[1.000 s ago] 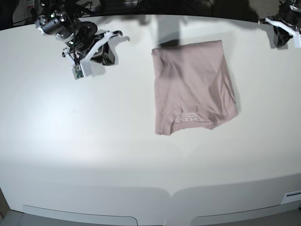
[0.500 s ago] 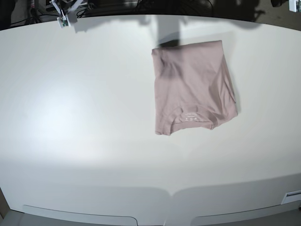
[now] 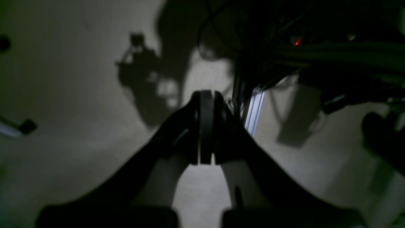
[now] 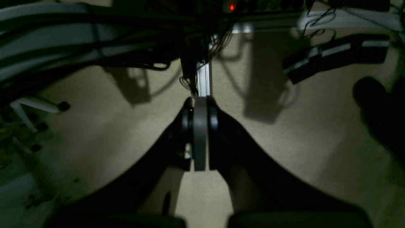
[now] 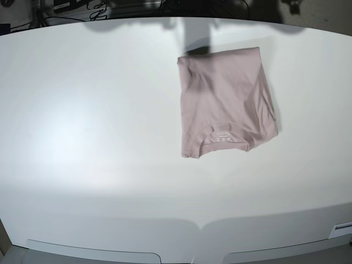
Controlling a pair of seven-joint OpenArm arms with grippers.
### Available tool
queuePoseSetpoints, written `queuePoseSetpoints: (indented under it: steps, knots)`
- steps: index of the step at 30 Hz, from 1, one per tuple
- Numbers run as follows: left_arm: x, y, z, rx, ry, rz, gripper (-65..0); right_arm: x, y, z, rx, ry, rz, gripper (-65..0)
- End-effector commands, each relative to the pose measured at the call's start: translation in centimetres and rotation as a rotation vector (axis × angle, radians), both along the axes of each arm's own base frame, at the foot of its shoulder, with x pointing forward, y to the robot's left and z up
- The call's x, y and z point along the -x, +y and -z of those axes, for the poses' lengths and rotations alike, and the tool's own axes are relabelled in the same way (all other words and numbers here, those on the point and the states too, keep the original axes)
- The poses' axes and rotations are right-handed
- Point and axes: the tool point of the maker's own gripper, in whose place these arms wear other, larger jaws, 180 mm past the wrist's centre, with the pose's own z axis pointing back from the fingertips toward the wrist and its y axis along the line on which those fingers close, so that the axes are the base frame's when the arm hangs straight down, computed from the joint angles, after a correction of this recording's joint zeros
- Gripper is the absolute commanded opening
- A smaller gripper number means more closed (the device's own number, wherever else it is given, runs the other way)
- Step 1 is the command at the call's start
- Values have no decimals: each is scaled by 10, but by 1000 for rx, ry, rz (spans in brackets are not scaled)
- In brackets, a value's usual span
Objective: Fold the T-shirt properly
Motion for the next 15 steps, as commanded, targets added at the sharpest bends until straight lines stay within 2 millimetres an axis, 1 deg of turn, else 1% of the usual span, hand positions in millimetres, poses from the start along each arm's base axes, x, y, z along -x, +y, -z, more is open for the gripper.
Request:
queuePoseSetpoints:
  steps: [1, 4, 6, 10, 12, 15]
  knots:
    - [9, 3, 2, 7, 18, -12, -650, 7, -2, 4, -4, 19, 9, -650]
    - [18, 4, 22, 12, 24, -63, -650, 19, -10, 32, -6, 80, 50, -650]
    - [22, 5, 36, -1, 25, -66, -650, 25, -23, 54, 24, 107, 45, -650]
    - [39, 1, 66, 10, 80, -109, -650, 33, -51, 92, 47, 146, 43, -650]
    - [40, -3, 79, 21, 84, -143, -650, 36, -61, 110, 43, 168, 49, -650]
    - [34, -13, 98, 53, 92, -198, -650, 37, -73, 133, 37, 197, 60, -650]
